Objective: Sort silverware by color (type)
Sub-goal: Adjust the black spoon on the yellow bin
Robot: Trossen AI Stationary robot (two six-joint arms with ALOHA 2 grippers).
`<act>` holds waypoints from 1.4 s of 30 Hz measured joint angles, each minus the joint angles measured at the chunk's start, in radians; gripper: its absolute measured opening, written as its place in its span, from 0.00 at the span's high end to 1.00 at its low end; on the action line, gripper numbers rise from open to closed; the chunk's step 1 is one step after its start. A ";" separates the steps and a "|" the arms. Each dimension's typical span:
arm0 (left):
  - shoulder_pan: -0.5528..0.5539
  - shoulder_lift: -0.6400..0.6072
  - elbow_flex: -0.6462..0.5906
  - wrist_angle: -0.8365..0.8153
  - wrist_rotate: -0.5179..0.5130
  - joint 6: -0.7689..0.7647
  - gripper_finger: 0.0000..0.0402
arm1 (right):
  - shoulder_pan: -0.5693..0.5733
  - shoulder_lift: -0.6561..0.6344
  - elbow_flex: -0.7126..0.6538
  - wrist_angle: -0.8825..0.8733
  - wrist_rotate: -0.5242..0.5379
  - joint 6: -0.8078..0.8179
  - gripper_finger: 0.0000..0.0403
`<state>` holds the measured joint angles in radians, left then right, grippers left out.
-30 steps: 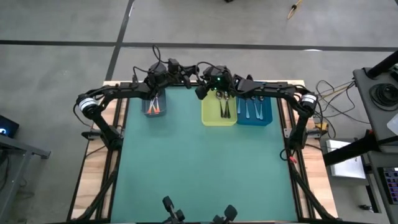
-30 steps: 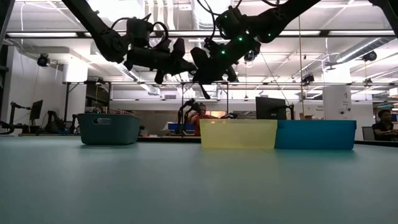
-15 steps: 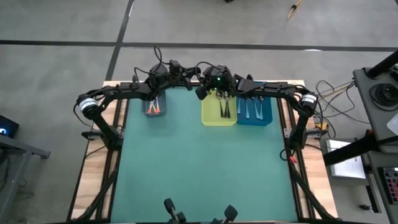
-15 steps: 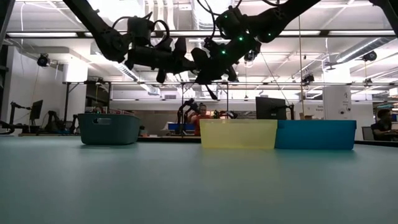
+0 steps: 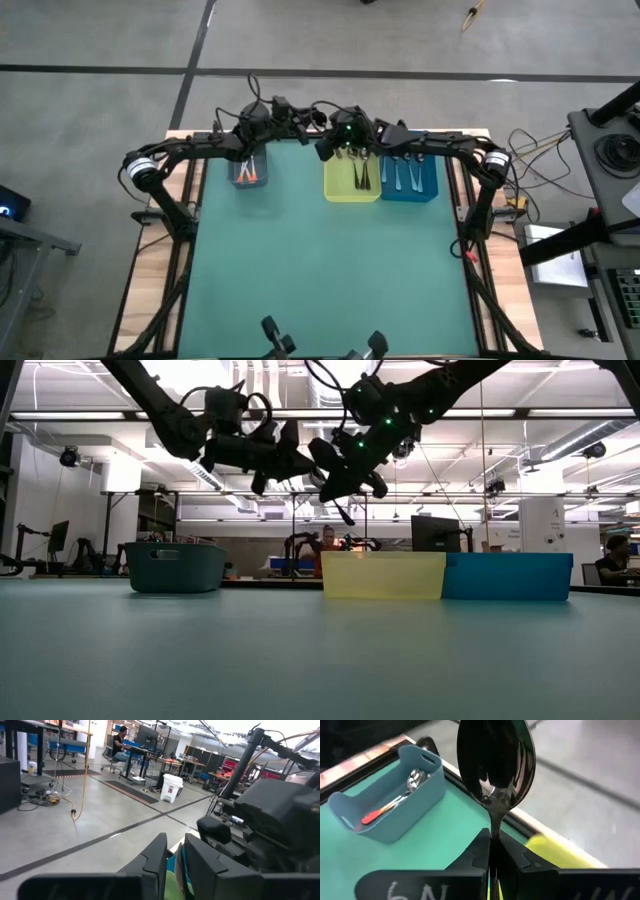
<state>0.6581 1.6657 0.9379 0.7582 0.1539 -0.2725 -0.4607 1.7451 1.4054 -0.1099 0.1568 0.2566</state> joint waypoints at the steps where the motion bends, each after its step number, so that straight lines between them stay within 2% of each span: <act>1: 0.004 0.000 0.000 0.000 0.000 0.001 0.87 | -0.003 0.000 0.003 -0.017 0.000 0.029 0.98; 8: 0.055 -0.008 0.000 -0.010 -0.006 0.025 0.75 | -0.021 -0.001 0.006 -0.197 -0.032 0.251 0.98; 13: 0.093 -0.011 -0.003 -0.014 -0.005 0.052 0.69 | -0.020 -0.001 -0.012 -0.282 -0.035 0.392 0.98; 18: 0.113 -0.020 -0.004 -0.008 0.046 0.114 0.69 | -0.013 -0.001 -0.024 -0.305 -0.018 0.522 0.98; 21: 0.112 -0.036 -0.004 -0.013 0.050 0.208 0.69 | -0.006 0.010 -0.025 -0.295 0.033 0.588 0.98; 29: 0.129 -0.136 -0.045 -0.037 0.050 0.341 0.69 | -0.002 0.098 -0.027 -0.299 0.045 0.713 0.98; 42: 0.200 -0.280 -0.131 -0.033 0.046 0.359 0.69 | -0.002 0.171 -0.027 -0.289 0.044 0.781 0.98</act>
<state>0.8578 1.3857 0.8070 0.7254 0.2002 0.0860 -0.4625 1.9163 1.3788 -0.3991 0.2008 1.0378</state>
